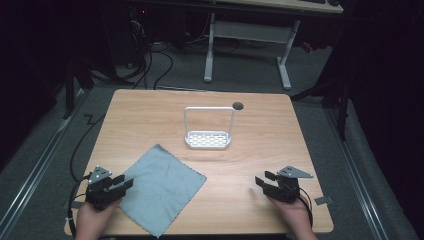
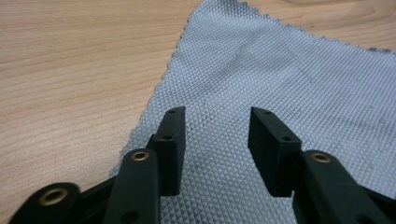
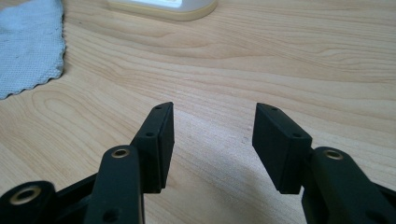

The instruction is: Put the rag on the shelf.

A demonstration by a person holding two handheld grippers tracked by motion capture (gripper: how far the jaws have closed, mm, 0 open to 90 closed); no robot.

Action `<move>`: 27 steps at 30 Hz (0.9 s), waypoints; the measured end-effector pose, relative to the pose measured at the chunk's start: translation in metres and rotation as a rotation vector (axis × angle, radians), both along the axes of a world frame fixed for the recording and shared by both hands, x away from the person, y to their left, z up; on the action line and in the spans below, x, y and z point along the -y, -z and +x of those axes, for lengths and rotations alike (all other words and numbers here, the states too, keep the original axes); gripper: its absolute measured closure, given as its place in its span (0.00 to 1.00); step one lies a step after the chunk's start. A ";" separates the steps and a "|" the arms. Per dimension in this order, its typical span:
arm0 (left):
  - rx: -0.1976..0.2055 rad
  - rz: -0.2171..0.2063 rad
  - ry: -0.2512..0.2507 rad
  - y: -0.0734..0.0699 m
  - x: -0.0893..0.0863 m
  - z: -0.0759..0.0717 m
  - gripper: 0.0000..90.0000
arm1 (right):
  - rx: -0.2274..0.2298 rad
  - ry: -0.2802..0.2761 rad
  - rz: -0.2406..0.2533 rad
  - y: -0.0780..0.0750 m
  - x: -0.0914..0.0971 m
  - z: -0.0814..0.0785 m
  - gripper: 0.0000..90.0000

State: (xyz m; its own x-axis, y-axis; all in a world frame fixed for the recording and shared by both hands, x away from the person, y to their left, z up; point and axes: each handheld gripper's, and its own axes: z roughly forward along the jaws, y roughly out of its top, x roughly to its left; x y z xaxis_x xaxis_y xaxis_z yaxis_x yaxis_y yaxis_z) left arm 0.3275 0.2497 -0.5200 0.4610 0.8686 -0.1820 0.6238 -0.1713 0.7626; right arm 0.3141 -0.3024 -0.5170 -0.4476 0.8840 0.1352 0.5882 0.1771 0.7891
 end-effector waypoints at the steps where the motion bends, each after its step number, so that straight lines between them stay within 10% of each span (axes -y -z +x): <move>1: -0.003 -0.010 -0.001 0.000 -0.001 0.000 0.62 | 0.000 0.000 0.000 0.000 0.000 0.000 0.54; 11: 0.019 -0.019 0.007 0.000 -0.002 0.000 0.58 | 0.009 -0.001 -0.001 0.000 0.003 -0.001 0.54; 19: -0.044 0.032 0.103 0.003 0.009 0.001 1.00 | 0.005 -0.009 -0.004 0.001 0.001 -0.001 0.54; 27: -0.052 0.114 0.182 0.007 0.030 -0.002 1.00 | -0.002 -0.020 -0.003 0.001 -0.002 -0.001 0.53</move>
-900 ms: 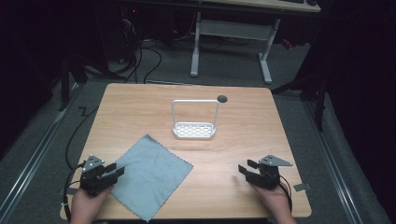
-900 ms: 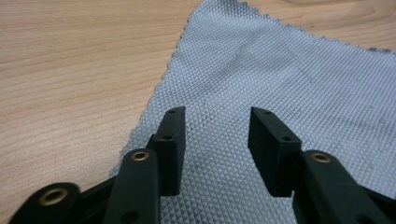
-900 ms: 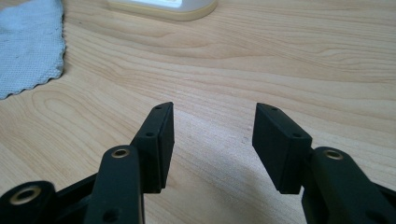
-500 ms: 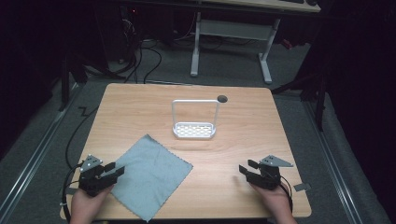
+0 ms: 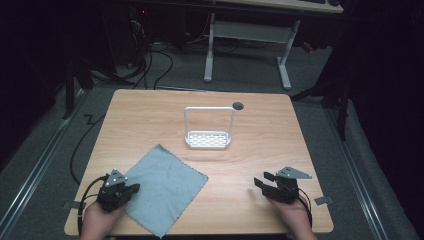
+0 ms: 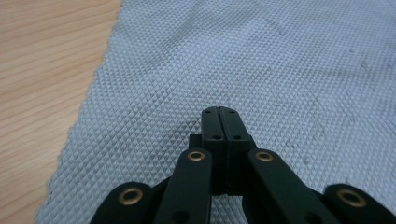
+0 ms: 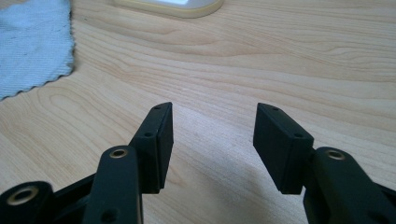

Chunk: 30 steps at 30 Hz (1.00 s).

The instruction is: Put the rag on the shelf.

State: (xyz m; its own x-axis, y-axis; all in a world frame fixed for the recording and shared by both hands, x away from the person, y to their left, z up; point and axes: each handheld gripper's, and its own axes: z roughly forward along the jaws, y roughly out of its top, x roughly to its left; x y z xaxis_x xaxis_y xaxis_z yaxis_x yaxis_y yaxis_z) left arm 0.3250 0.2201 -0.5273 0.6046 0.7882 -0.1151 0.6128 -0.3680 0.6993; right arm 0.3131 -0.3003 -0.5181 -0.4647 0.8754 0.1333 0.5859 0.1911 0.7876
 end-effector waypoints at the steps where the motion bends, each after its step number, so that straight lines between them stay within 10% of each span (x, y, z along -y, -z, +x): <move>1: -0.004 0.000 0.033 0.000 0.008 -0.002 1.00 | 0.002 -0.004 -0.002 0.000 -0.001 0.000 0.53; 13: -0.008 -0.049 0.217 -0.001 0.073 -0.017 0.93 | 0.026 -0.026 -0.020 -0.001 -0.016 -0.001 0.61; 23: 0.041 -0.045 0.048 -0.004 0.042 -0.005 0.84 | 0.019 -0.213 -0.045 0.001 -0.077 -0.009 0.77; 30: 0.021 0.010 0.059 0.000 0.044 -0.003 0.90 | -0.006 -0.347 -0.099 0.008 -0.114 -0.014 0.93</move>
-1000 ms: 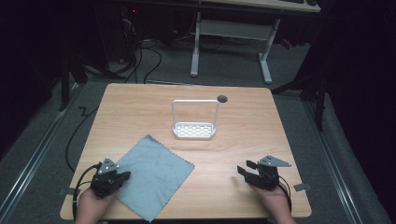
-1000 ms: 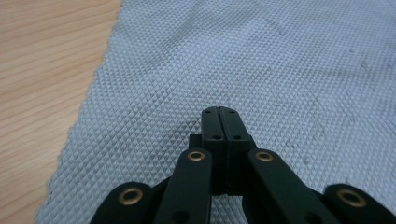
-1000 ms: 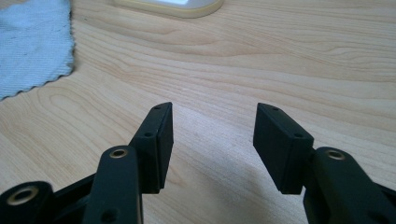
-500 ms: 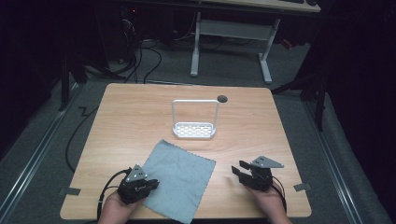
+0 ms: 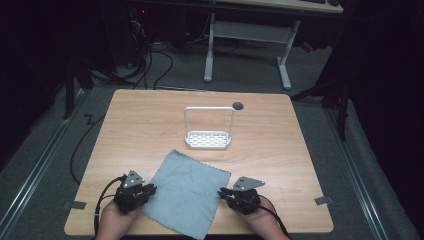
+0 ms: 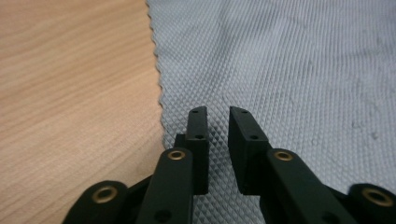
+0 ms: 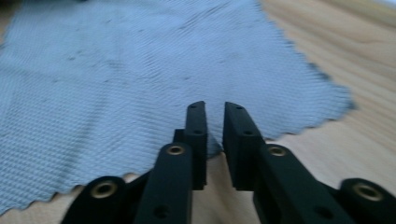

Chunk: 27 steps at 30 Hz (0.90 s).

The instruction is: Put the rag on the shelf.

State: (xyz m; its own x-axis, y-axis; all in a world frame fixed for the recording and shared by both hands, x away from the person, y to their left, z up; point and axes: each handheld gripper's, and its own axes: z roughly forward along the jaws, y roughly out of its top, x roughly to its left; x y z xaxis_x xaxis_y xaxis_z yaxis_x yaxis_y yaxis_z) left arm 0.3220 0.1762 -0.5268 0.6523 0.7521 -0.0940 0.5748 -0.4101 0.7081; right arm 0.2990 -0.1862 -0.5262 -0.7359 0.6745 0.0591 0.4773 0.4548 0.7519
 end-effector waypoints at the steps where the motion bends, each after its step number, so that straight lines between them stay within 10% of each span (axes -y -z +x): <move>1: 0.002 0.012 0.014 0.000 0.001 0.000 0.94 | -0.002 -0.024 -0.043 0.003 -0.007 -0.001 1.00; 13: -0.027 -0.023 0.235 -0.001 0.048 -0.016 0.96 | -0.002 0.120 -0.050 0.003 0.034 0.020 1.00; 17: 0.036 -0.044 0.177 -0.008 0.056 0.000 0.92 | 0.007 0.174 -0.059 0.002 0.044 0.026 0.98; 27: 0.004 -0.027 0.141 0.001 0.069 0.010 0.92 | 0.010 0.125 -0.079 0.002 0.031 0.017 0.99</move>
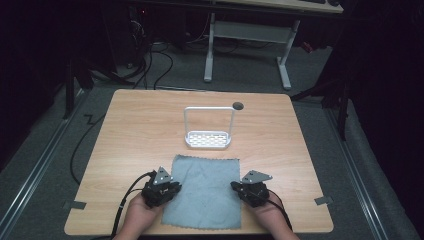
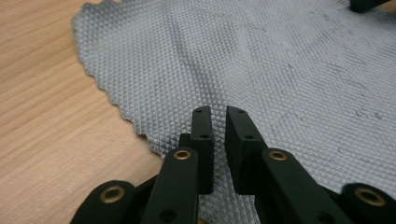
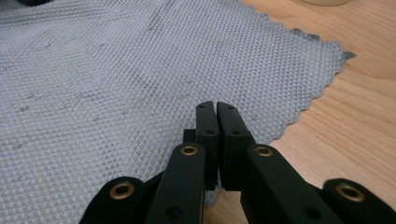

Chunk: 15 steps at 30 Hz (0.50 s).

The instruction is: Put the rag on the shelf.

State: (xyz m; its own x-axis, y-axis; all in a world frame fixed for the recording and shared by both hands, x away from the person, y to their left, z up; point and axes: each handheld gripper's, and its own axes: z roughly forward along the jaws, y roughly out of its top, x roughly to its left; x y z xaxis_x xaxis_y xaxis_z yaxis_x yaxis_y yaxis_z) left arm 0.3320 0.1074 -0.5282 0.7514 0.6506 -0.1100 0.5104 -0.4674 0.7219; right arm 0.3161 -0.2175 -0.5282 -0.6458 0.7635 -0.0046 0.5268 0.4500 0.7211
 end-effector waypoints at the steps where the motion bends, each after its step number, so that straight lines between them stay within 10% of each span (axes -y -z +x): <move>1: -0.004 -0.006 0.009 0.000 0.001 -0.003 0.92 | -0.005 0.000 0.004 0.000 0.002 0.000 0.99; 6: 0.004 -0.006 0.116 0.000 0.011 -0.022 0.91 | -0.017 0.009 -0.006 -0.002 0.015 -0.013 0.98; 15: -0.019 -0.023 0.166 0.000 0.013 -0.031 0.90 | -0.023 0.018 -0.002 -0.006 0.033 -0.021 0.97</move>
